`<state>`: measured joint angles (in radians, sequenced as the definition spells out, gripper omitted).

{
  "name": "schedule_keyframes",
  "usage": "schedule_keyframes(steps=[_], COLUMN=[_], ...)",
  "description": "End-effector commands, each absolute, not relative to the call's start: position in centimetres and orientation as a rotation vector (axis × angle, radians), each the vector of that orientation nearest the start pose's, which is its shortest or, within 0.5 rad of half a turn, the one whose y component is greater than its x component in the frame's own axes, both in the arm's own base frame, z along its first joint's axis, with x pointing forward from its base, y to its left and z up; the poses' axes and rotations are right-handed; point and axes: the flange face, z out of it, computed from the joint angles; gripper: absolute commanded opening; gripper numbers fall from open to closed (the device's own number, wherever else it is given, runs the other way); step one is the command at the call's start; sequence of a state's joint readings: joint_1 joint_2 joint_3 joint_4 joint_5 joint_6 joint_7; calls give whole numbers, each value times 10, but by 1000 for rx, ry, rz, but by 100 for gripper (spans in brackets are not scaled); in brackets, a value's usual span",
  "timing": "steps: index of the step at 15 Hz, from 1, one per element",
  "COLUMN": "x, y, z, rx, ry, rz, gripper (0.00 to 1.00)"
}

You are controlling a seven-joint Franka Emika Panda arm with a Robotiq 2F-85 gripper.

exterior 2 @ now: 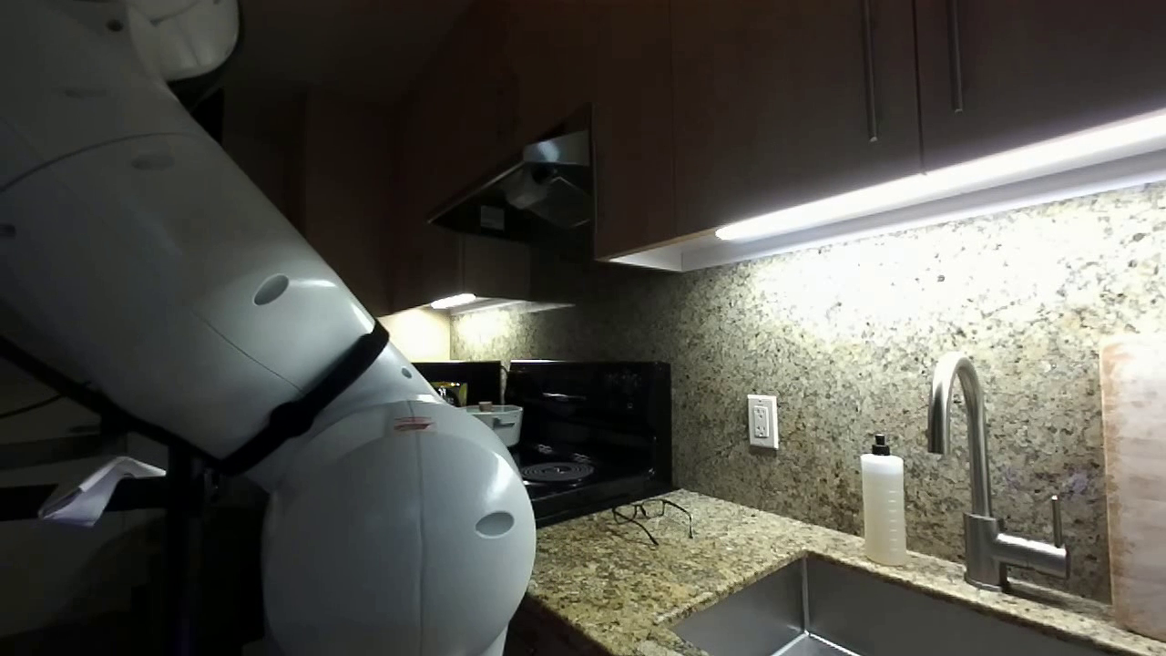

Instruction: Open the right door of the cabinet above the sink

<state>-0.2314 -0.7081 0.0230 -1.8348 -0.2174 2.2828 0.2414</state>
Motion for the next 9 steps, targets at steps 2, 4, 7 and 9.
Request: schedule_keyframes(steps=[2, 4, 7, 9], x=[338, 352, 367, 374], y=[-59, -57, -59, -63], z=[900, 899, 891, 880], rx=[-2760, -2721, -2717, -2774], ry=[521, 525, 517, 505], rz=[-1895, -1984, -2103, -2100], gripper=[100, 100, 100, 100])
